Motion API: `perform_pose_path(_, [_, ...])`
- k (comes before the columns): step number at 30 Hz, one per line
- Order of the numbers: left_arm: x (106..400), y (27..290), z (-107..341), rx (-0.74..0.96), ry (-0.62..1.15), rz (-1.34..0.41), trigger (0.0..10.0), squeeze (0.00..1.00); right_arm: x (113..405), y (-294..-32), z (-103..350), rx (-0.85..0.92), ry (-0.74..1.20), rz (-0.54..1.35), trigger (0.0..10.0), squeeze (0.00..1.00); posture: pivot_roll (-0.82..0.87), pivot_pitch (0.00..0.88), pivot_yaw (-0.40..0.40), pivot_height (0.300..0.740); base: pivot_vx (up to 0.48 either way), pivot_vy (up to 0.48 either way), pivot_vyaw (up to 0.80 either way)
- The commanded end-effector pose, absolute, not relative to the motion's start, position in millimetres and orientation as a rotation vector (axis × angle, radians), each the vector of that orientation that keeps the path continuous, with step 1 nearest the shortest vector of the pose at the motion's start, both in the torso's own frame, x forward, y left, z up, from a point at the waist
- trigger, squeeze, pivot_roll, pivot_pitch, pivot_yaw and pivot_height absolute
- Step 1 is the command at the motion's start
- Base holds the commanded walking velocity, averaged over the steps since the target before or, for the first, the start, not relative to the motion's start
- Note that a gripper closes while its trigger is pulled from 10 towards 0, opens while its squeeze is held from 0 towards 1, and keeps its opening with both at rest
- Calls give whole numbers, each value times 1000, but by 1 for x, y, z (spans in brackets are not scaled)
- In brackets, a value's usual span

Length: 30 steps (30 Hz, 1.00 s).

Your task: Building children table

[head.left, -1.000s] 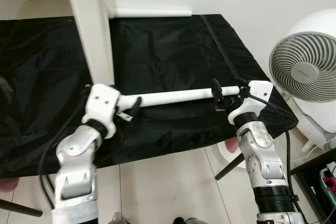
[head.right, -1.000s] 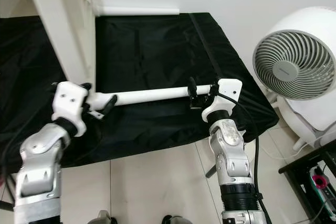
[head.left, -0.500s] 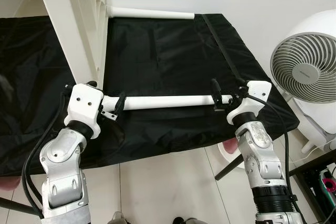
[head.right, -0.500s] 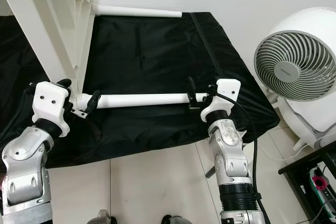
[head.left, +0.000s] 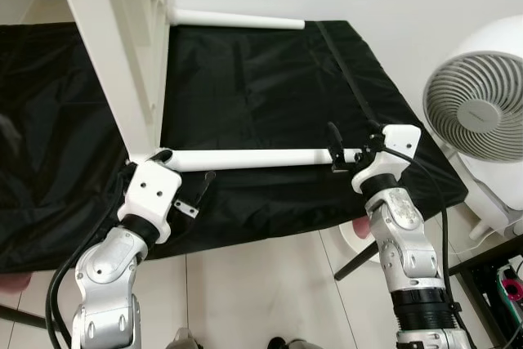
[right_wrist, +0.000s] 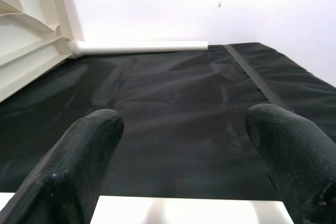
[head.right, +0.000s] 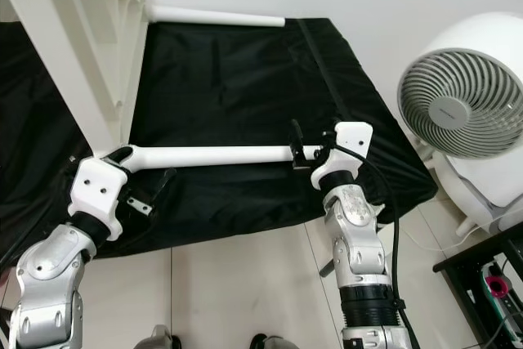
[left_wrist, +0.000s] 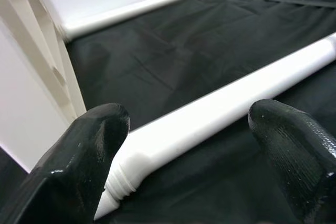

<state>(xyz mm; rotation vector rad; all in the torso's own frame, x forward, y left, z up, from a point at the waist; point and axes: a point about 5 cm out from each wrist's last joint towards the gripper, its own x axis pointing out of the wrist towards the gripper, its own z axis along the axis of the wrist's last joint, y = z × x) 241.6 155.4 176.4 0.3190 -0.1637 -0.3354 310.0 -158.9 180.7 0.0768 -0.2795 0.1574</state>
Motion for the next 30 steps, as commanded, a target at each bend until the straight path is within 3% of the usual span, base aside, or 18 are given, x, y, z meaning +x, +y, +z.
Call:
perform_pose_path(1, [244, 146, 179, 160, -207, -142, 10000, 0, 311, -160, 180, 69, -280, 159, 10000, 0, 175, 108, -48, 740, 0, 0, 0])
perform_pose_path(9, [236, 160, 174, 177, -200, -116, 10000, 0, 311, -158, 178, 72, -277, 168, 10000, 0, 194, 103, -54, 740, 0, 0, 0])
perform_pose_path(14, [237, 179, 173, 172, -179, -2, 10000, 0, 314, -153, 178, 78, -275, 186, 10000, 0, 209, 106, -61, 740, 0, 0, 0])
perform_pose_path(29, [240, 170, 174, 135, -195, -33, 10000, 0, 313, -156, 177, 78, -275, 177, 10000, 0, 197, 120, -58, 740, 0, 0, 0])
perform_pose_path(30, [241, 163, 173, 125, -188, -102, 10000, 0, 314, -157, 178, 77, -278, 172, 10000, 0, 194, 121, -58, 740, 0, 0, 0])
